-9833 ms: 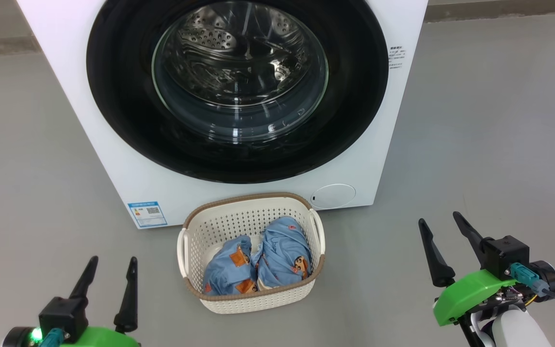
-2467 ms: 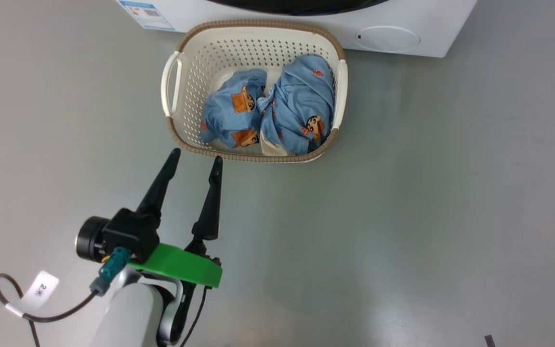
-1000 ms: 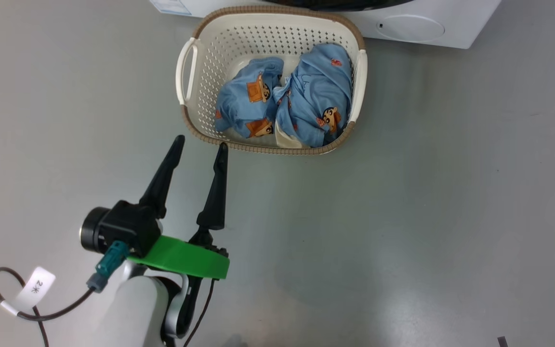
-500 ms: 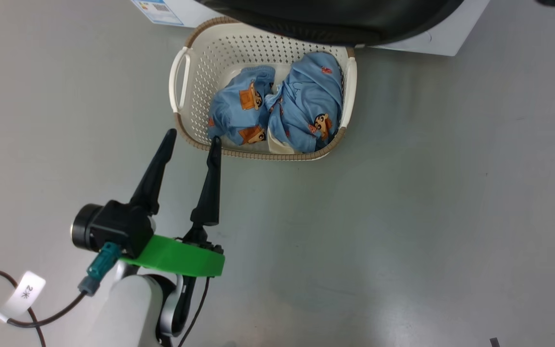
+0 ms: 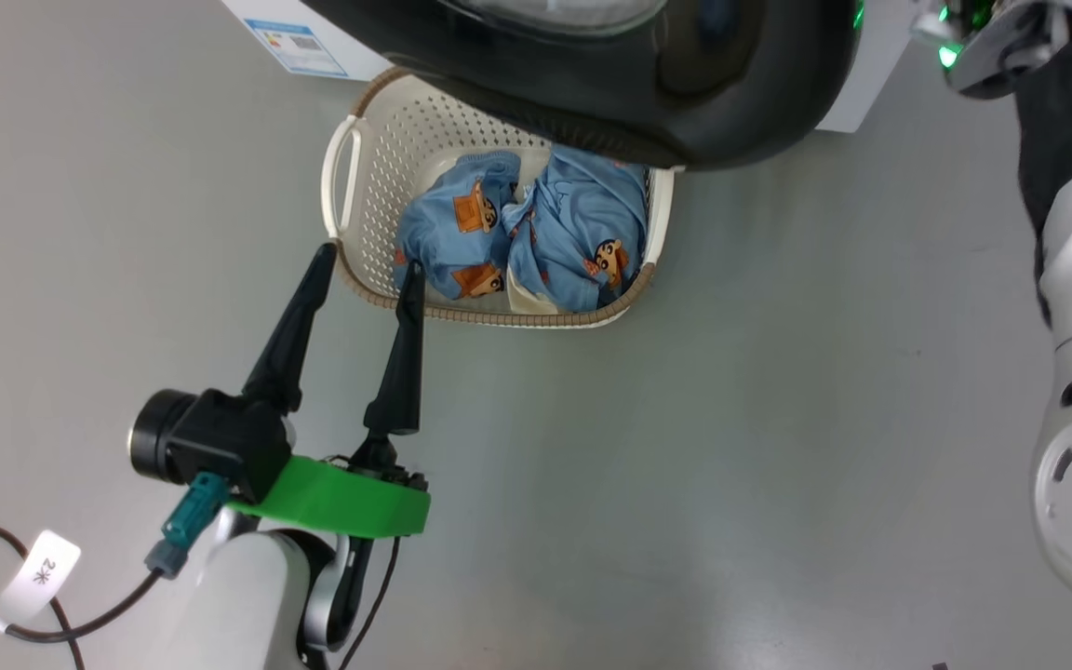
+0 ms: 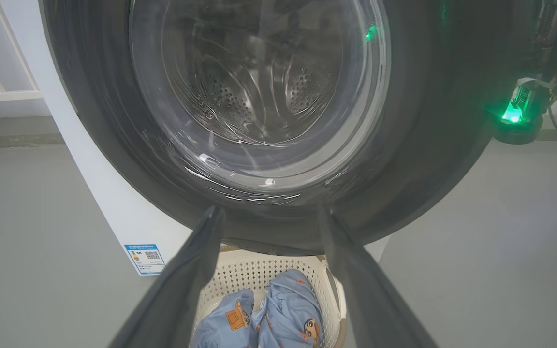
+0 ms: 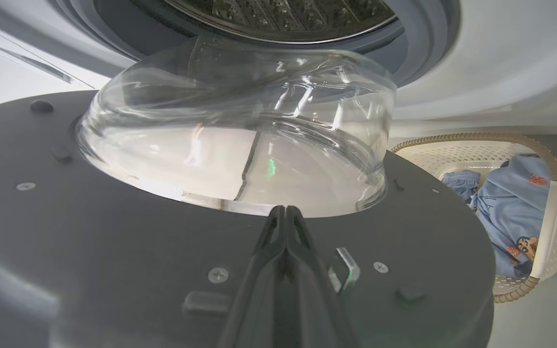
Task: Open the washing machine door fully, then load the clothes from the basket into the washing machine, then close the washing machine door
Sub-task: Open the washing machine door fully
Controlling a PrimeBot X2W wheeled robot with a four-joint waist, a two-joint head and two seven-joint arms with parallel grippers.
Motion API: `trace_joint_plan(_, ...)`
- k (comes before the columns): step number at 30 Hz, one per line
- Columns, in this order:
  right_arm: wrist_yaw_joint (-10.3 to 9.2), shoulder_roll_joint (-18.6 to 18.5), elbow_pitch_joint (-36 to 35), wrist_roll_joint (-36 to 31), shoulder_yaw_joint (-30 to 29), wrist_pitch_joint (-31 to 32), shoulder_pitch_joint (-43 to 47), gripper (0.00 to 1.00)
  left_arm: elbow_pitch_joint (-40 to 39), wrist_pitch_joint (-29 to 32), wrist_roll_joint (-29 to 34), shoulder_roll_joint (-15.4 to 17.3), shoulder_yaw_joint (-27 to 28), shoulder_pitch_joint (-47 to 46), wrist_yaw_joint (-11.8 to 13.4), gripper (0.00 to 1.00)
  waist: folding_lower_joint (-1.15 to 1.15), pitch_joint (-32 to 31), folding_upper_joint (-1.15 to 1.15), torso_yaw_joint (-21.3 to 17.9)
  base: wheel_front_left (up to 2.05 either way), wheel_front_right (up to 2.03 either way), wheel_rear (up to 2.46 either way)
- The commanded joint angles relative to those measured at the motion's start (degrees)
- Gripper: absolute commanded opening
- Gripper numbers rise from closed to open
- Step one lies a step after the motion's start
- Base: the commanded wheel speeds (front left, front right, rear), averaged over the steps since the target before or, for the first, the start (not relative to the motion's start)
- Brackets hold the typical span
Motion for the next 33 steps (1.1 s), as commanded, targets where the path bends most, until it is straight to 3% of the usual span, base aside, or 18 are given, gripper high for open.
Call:
trace_joint_plan(1,0.11,2.31,-2.94,3.40,3.61,0.85,1.74,0.00,-1.69,-0.36,1.12,1.29,2.20,1.13,-0.08,1.00,0.00,-0.62,0.00,-0.13,0.00,0.00,0.00)
trace_joint_plan(11,0.11,2.31,-9.73,16.33,17.65,-0.90,10.76,0.00,-0.26,-0.36,2.10,1.29,3.07,2.57,-0.42,1.00,0.00,-3.35,0.00,0.01,0.00,0.00,0.00)
trace_joint_plan(33,0.11,2.31,-14.20,34.21,38.66,-7.71,20.82,0.00,1.69,-0.36,4.49,1.29,4.94,5.15,-2.34,1.00,0.00,-8.18,0.00,0.95,0.00,0.00,0.00)
